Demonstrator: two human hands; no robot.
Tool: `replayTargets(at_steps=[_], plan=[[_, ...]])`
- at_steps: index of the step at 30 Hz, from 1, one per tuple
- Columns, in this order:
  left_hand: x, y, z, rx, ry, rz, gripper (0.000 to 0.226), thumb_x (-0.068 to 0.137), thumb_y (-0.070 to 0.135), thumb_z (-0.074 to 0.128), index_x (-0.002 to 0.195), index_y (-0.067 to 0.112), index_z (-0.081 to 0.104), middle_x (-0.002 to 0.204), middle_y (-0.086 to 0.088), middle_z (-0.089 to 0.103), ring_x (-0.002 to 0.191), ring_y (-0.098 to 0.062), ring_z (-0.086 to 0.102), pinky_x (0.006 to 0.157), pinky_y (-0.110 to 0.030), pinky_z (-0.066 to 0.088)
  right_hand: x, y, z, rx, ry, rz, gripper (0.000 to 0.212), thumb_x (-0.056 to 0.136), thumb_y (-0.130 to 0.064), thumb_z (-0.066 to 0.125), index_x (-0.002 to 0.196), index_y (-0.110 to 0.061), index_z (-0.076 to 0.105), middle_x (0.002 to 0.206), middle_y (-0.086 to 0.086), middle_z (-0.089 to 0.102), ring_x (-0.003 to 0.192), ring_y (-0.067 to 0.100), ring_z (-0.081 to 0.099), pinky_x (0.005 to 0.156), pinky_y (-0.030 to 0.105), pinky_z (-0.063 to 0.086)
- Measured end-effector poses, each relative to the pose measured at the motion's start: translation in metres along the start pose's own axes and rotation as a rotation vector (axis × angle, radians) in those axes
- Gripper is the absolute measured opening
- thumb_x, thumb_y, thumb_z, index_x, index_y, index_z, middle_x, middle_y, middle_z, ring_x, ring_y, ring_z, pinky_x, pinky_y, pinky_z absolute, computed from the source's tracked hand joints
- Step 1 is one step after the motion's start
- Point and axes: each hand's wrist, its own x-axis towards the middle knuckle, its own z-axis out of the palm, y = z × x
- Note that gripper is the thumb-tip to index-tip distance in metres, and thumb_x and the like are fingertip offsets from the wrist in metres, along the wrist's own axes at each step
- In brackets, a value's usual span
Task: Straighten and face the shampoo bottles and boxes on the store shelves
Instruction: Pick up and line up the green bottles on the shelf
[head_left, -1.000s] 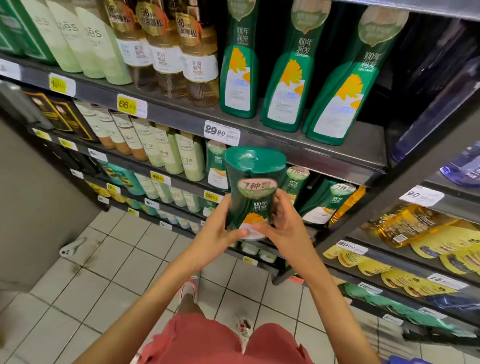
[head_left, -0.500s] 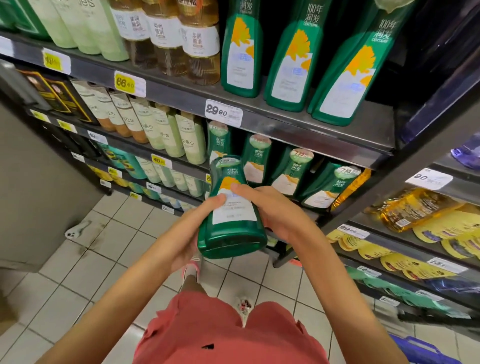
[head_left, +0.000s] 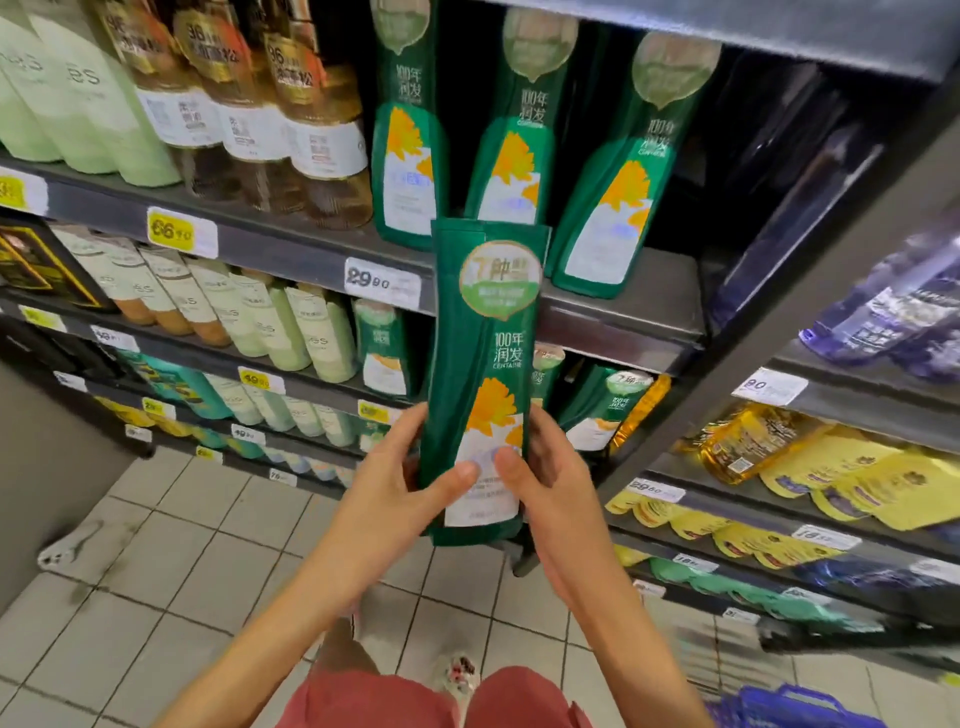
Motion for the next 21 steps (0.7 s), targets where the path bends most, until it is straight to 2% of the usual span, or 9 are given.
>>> replayTargets(at_steps=[2, 5, 7, 10, 12, 15, 17, 19, 21], plan=[[0.009, 0.002, 0.018, 0.040, 0.008, 0.043, 0.038, 0.079, 0.013, 0.067, 0.109, 0.030, 0.051, 0.098, 0.018, 0.069, 0.092, 0.006, 0.062, 0.077, -0.008, 0.046, -0.003, -0.008, -0.010, 0.036, 0.096, -0.060, 0.040, 0.077, -0.031, 0.062, 0.117, -0.025, 0.058, 0.112, -0.006, 0.070, 0.109, 0.013, 0.063, 0.091, 0.026, 0.051], [0.025, 0.008, 0.042, 0.196, 0.004, 0.102, 0.039, 0.079, 0.030, 0.067, 0.113, 0.031, 0.048, 0.108, 0.010, 0.061, 0.100, -0.002, 0.057, 0.087, -0.016, 0.043, 0.000, -0.022, -0.024, 0.113, 0.208, -0.124, 0.040, 0.079, -0.028, 0.060, 0.117, -0.015, 0.059, 0.113, 0.003, 0.070, 0.111, 0.022, 0.062, 0.095, 0.034, 0.051], [0.040, 0.015, 0.053, 0.250, -0.030, 0.150, 0.037, 0.083, 0.027, 0.066, 0.114, 0.034, 0.047, 0.111, 0.007, 0.058, 0.103, -0.002, 0.054, 0.087, -0.011, 0.040, 0.005, -0.033, -0.031, 0.119, 0.243, -0.166, 0.037, 0.083, -0.024, 0.057, 0.117, -0.011, 0.058, 0.112, 0.007, 0.069, 0.109, 0.025, 0.063, 0.092, 0.035, 0.053], [0.065, 0.028, 0.065, 0.249, -0.111, 0.166, 0.032, 0.084, 0.025, 0.064, 0.110, 0.035, 0.047, 0.111, 0.006, 0.059, 0.101, -0.003, 0.055, 0.083, -0.007, 0.041, 0.014, -0.049, -0.041, 0.087, 0.288, -0.237, 0.029, 0.086, -0.024, 0.055, 0.113, -0.013, 0.060, 0.106, 0.005, 0.072, 0.100, 0.021, 0.067, 0.080, 0.026, 0.055], [0.080, 0.035, 0.071, 0.239, -0.148, 0.162, 0.031, 0.086, 0.023, 0.063, 0.111, 0.031, 0.048, 0.111, 0.007, 0.060, 0.102, -0.005, 0.056, 0.085, -0.012, 0.043, 0.022, -0.058, -0.045, 0.031, 0.327, -0.257, 0.028, 0.087, -0.027, 0.054, 0.111, -0.016, 0.061, 0.104, 0.003, 0.072, 0.099, 0.020, 0.067, 0.080, 0.026, 0.054], [0.096, 0.044, 0.077, 0.187, -0.143, 0.199, 0.029, 0.089, 0.018, 0.059, 0.115, 0.028, 0.051, 0.112, 0.003, 0.060, 0.096, 0.001, 0.056, 0.078, -0.003, 0.040, 0.035, -0.067, -0.050, -0.065, 0.365, -0.260, 0.027, 0.094, -0.024, 0.050, 0.119, -0.017, 0.057, 0.108, -0.001, 0.070, 0.101, 0.014, 0.067, 0.083, 0.026, 0.055], [0.101, 0.048, 0.082, 0.164, -0.150, 0.230, 0.028, 0.091, 0.016, 0.056, 0.111, 0.035, 0.051, 0.111, 0.005, 0.061, 0.095, 0.007, 0.055, 0.075, -0.001, 0.039, 0.042, -0.073, -0.052, -0.138, 0.391, -0.262, 0.031, 0.098, -0.023, 0.046, 0.128, -0.017, 0.051, 0.114, -0.003, 0.067, 0.103, 0.010, 0.065, 0.085, 0.025, 0.054], [0.105, 0.050, 0.088, 0.152, -0.155, 0.261, 0.029, 0.092, 0.016, 0.054, 0.110, 0.038, 0.051, 0.110, 0.007, 0.061, 0.097, 0.008, 0.055, 0.080, -0.005, 0.040, 0.047, -0.078, -0.055, -0.187, 0.418, -0.287, 0.031, 0.099, -0.022, 0.044, 0.130, -0.017, 0.048, 0.116, -0.003, 0.066, 0.105, 0.010, 0.063, 0.087, 0.026, 0.051], [0.110, 0.051, 0.092, 0.173, -0.142, 0.280, 0.029, 0.093, 0.019, 0.053, 0.120, 0.030, 0.052, 0.110, 0.004, 0.057, 0.097, 0.011, 0.051, 0.084, -0.005, 0.039, 0.052, -0.083, -0.056, -0.184, 0.448, -0.307, 0.029, 0.099, -0.019, 0.043, 0.128, -0.017, 0.049, 0.114, -0.002, 0.066, 0.101, 0.009, 0.064, 0.082, 0.023, 0.052]])
